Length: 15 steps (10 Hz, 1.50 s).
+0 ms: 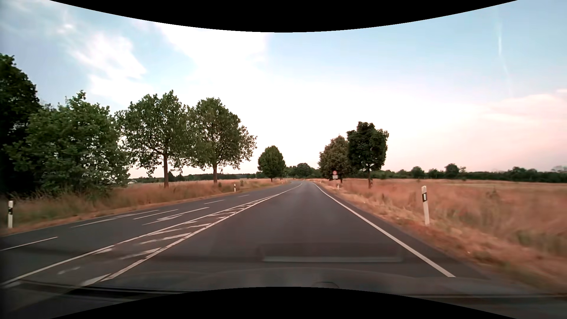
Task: Follow the waypoints while adhering to traffic rules and regulations
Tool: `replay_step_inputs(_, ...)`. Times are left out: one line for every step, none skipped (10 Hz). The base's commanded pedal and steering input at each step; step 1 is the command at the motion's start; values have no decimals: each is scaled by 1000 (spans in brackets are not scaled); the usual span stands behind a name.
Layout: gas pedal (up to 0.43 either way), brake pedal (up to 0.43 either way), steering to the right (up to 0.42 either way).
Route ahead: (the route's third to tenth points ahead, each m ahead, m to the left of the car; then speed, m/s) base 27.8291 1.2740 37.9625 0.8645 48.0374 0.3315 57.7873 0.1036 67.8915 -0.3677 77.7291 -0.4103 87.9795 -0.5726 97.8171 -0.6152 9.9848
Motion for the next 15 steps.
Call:
replay_step_inputs(287, 0, 2)
replay_step_inputs(287, 0, 2)
replay_step_inputs(287, 0, 1)
replay_step_inputs(287, 0, 1)
replay_step_inputs(287, 0, 1)
replay_step_inputs(287, 0, 1)
replay_step_inputs(287, 0, 1)
replay_step_inputs(287, 0, 2)
replay_step_inputs(287, 0, 4)
replay_step_inputs(287, 0, 10)
replay_step_inputs(287, 0, 18)
replay_step_inputs(287, 0, 21)
replay_step_inputs(287, 0, 20)
replay_step_inputs(287, 0, 16)
replay_step_inputs(287, 0, 10)
